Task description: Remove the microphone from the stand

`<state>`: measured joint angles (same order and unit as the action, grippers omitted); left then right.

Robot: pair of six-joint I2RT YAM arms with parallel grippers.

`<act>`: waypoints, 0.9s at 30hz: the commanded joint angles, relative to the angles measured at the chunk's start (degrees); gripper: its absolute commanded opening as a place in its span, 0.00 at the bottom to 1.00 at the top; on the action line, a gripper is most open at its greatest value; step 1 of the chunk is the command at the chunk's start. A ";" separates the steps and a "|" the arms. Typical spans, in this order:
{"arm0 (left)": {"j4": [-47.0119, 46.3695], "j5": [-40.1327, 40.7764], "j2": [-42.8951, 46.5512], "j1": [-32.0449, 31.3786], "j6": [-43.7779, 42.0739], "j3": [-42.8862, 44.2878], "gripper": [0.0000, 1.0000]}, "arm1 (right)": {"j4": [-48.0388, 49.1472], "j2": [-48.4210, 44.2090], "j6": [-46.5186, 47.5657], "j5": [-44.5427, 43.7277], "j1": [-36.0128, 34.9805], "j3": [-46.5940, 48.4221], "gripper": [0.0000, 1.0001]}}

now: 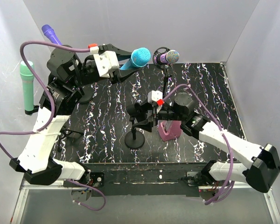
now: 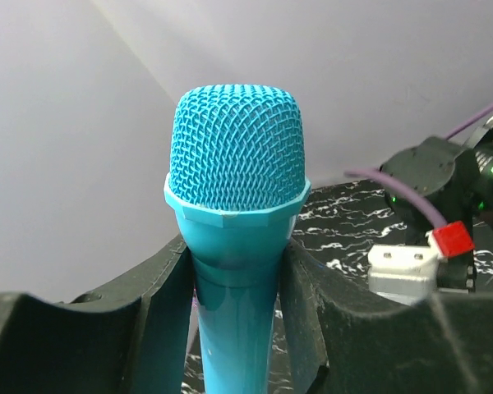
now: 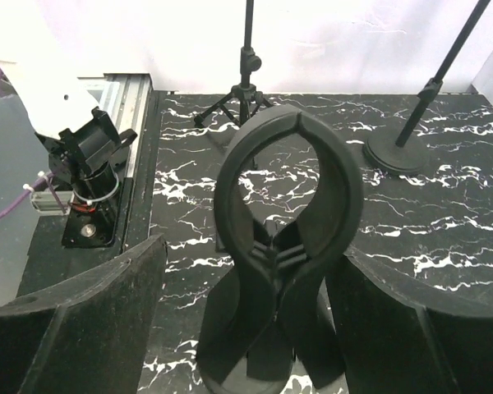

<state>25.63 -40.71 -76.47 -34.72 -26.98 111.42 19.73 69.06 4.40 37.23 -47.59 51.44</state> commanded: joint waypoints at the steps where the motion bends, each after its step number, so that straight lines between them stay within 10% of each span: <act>1: 3.02 5.90 1.32 -0.26 6.04 -2.25 0.00 | -10.30 -5.41 2.80 -2.77 0.04 5.15 0.84; 9: 1.28 11.16 3.95 -0.26 12.73 -7.52 0.00 | -24.56 -8.94 3.95 -9.97 0.04 17.71 0.87; 18: -8.93 45.09 4.66 -0.17 25.11 -9.38 0.00 | -15.34 2.03 -6.77 -24.91 -1.01 30.11 0.86; 27: -7.96 43.26 4.31 -0.17 31.64 -8.76 0.00 | -9.80 13.64 -11.08 -26.60 -2.15 42.24 0.83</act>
<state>18.83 0.71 -73.06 -34.83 0.69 100.51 3.88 82.30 -3.53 11.73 -49.01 88.66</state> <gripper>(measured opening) 0.395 0.837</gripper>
